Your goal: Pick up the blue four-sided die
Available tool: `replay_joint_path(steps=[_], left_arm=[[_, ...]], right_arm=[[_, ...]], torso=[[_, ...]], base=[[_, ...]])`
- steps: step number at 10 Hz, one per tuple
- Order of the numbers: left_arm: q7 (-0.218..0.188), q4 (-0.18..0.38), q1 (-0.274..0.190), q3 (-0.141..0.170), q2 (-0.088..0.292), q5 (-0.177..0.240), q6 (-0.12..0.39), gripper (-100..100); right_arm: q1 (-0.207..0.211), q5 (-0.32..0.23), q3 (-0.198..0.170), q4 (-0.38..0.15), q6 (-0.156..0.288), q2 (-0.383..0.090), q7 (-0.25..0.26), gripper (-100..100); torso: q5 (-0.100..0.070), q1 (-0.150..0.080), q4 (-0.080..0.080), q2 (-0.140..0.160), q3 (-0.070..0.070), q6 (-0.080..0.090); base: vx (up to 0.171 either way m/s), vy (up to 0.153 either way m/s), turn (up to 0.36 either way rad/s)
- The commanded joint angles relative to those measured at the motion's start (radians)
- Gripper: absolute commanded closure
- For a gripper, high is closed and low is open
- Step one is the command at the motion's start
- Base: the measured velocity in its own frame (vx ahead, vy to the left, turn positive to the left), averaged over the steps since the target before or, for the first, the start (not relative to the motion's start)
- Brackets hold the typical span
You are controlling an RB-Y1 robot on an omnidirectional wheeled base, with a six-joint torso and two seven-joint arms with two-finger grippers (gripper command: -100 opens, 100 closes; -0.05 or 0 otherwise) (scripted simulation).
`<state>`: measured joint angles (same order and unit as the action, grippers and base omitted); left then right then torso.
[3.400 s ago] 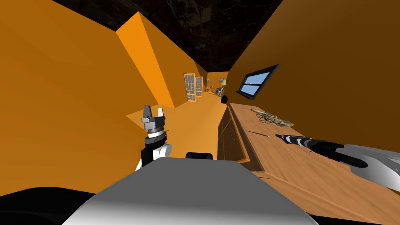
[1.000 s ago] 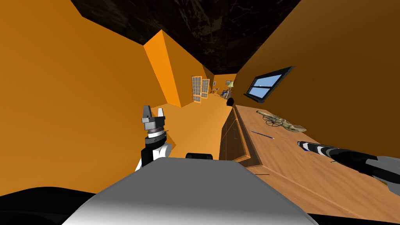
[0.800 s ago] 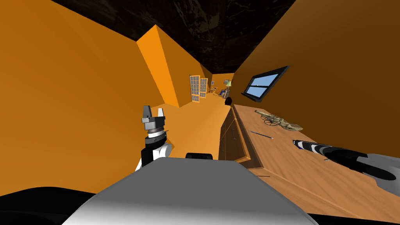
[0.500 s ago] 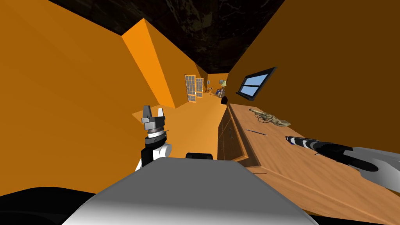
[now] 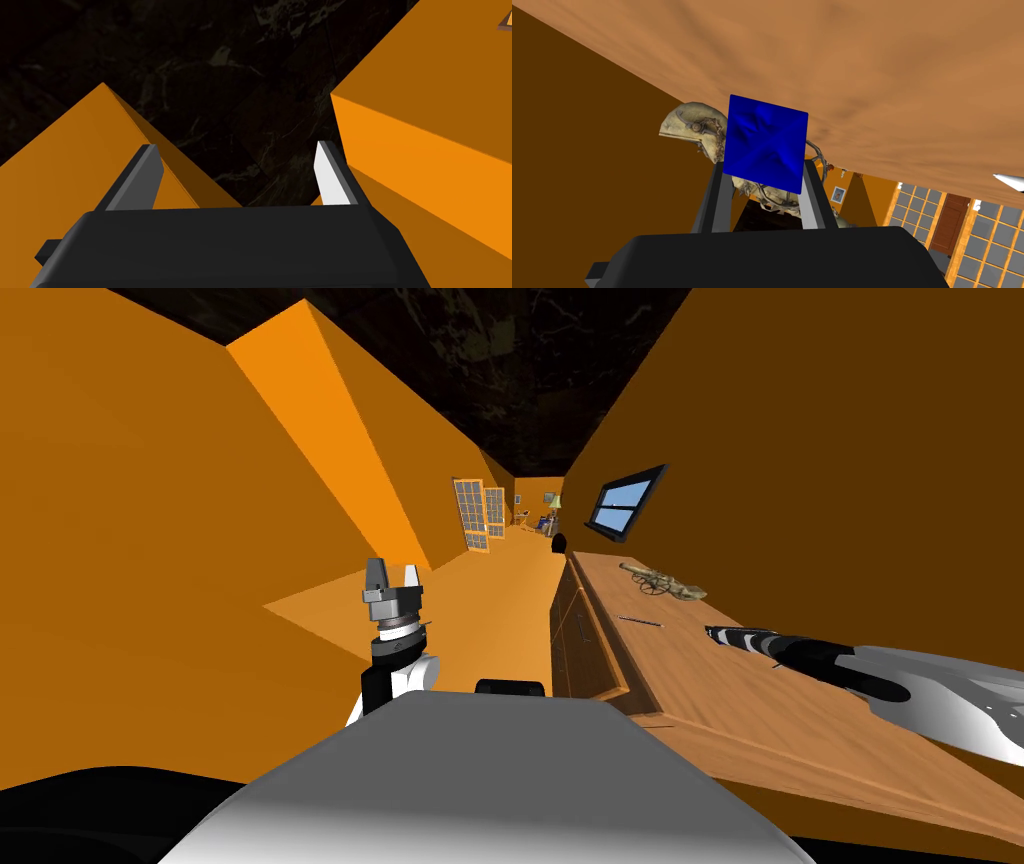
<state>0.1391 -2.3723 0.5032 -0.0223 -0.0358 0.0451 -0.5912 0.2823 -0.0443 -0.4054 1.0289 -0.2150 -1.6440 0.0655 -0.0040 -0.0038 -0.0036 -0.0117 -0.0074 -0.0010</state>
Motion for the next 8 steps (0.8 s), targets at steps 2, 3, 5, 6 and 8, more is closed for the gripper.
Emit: replay_joint_path(steps=[2,3,5,6,8], left_arm=[[0.0,0.0,0.0,0.0,0.0,0.0,0.0,0],[0.0,0.0,0.0,0.0,0.0,0.0,0.0,0],[0.0,0.0,0.0,0.0,0.0,0.0,0.0,0],[0.0,0.0,0.0,0.0,0.0,0.0,0.0,0],[0.0,0.0,0.0,0.0,0.0,0.0,0.0,0]], right_arm=[[-0.002,-0.008,0.016,0.069,0.009,-0.008,0.026,100],[-0.009,-0.015,0.02,0.104,0.019,-0.022,0.039,100],[-0.017,-0.023,0.025,0.15,0.029,-0.035,0.053,100],[-0.017,-0.023,0.025,0.172,0.029,-0.035,0.053,100],[0.002,-0.015,0.04,0.166,0.03,-0.036,0.055,0]], torso=[[0.0,-0.001,0.0,0.0,0.0,0.001],[0.0,-0.002,0.0,0.0,0.0,-0.002],[0.0,-0.001,0.0,0.001,0.001,-0.002],[0.001,-0.001,0.0,-0.001,0.0,-0.001],[0.0,-0.002,0.001,0.003,0.002,-0.002]], base=[[0.118,0.008,-0.261],[0.11,0.014,-0.354],[0.107,0.02,-0.21],[0.098,0.02,-0.192],[0.017,0.008,-0.009]])
